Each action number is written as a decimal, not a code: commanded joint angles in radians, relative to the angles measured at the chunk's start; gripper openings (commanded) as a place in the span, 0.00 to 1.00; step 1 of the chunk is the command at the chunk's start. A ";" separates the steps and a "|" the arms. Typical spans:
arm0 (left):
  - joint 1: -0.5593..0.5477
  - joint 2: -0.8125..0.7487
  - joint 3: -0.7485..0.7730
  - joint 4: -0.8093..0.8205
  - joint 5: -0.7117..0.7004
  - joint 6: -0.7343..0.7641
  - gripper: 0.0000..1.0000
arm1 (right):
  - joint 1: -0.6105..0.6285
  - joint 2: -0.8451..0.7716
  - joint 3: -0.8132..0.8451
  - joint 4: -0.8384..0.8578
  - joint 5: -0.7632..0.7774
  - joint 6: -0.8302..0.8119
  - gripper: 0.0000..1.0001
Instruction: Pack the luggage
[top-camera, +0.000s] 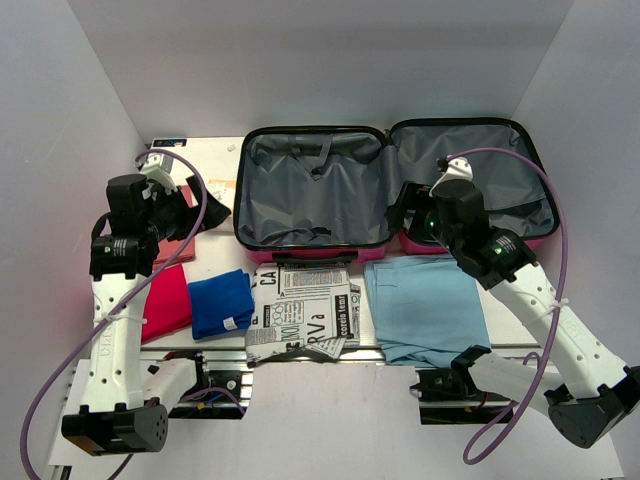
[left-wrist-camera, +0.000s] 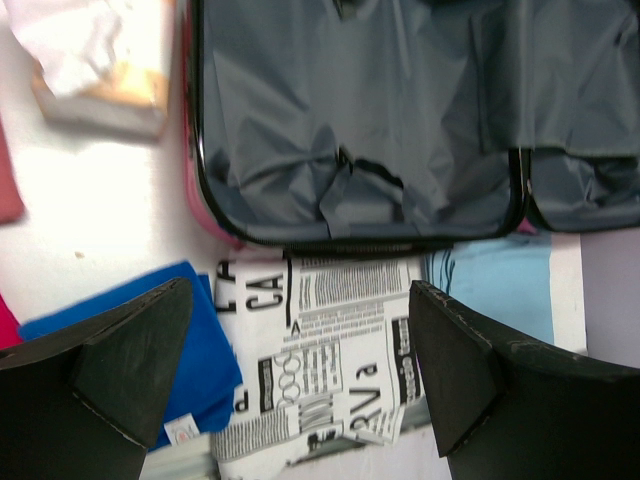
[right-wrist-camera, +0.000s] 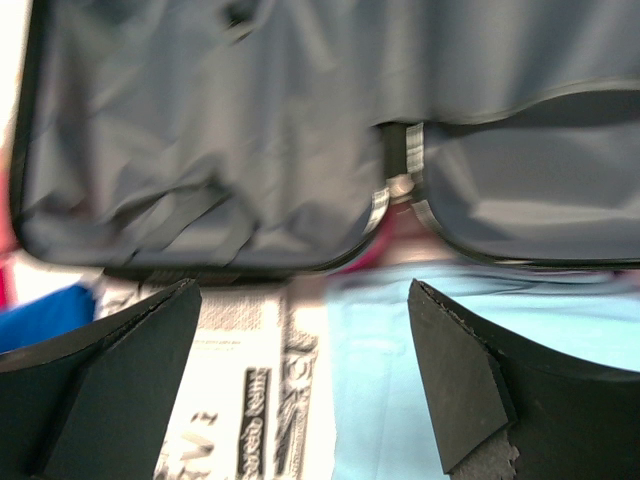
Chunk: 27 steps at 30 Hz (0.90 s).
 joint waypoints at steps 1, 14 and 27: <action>-0.001 -0.043 -0.042 -0.044 0.076 0.029 0.98 | 0.005 -0.011 -0.038 0.058 -0.208 -0.034 0.89; -0.001 -0.270 -0.450 -0.116 0.312 -0.004 0.98 | 0.155 0.174 -0.304 0.122 -0.573 0.288 0.89; -0.001 -0.394 -0.667 -0.106 0.250 -0.034 0.94 | 0.397 0.293 -0.387 0.191 -0.231 0.483 0.89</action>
